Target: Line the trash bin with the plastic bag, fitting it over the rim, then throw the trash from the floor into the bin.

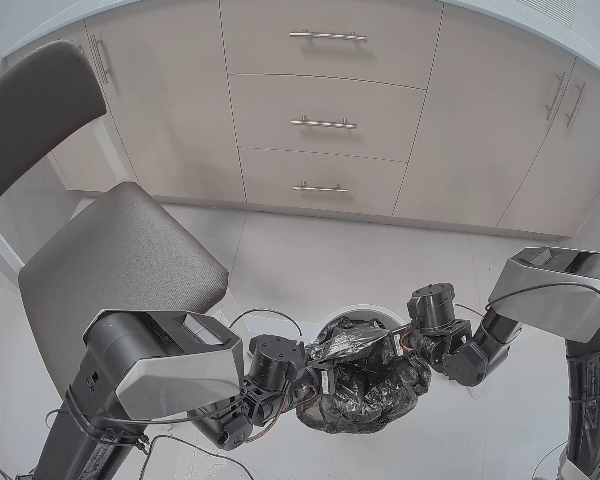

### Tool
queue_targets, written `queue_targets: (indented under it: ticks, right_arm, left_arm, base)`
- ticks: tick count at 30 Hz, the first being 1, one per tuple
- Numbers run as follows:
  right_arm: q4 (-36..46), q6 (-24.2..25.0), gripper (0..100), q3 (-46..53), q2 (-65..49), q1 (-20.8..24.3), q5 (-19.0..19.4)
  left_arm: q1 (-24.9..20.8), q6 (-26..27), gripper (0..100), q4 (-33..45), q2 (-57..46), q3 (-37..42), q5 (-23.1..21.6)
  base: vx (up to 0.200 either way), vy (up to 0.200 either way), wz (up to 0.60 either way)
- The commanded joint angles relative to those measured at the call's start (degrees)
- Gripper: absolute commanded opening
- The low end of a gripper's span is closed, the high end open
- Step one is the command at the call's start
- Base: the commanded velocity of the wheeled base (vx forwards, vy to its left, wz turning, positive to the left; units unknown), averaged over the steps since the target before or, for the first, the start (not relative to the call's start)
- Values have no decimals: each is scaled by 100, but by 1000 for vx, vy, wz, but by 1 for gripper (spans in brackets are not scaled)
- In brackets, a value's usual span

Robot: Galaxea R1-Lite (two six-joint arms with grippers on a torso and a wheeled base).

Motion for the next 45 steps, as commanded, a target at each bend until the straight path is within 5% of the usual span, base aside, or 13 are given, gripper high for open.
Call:
queue_targets:
  ticks: [1, 22, 45]
  right_arm:
    - [-36, -10, 100, -184, 98, -137, 35]
    - [-80, 25, 100, -790, 511, -348, 114]
    - [-273, 25, 100, -878, 502, -365, 175]
  left_arm:
    - [1, -5, 0, 359, -247, -171, 0]
    - [19, 470, 0, 2187, -572, -909, 53]
    - [-87, 443, 0, 2257, -678, -945, 334]
  base:
    - [0, 0, 0]
    - [0, 0, 0]
    - [0, 0, 0]
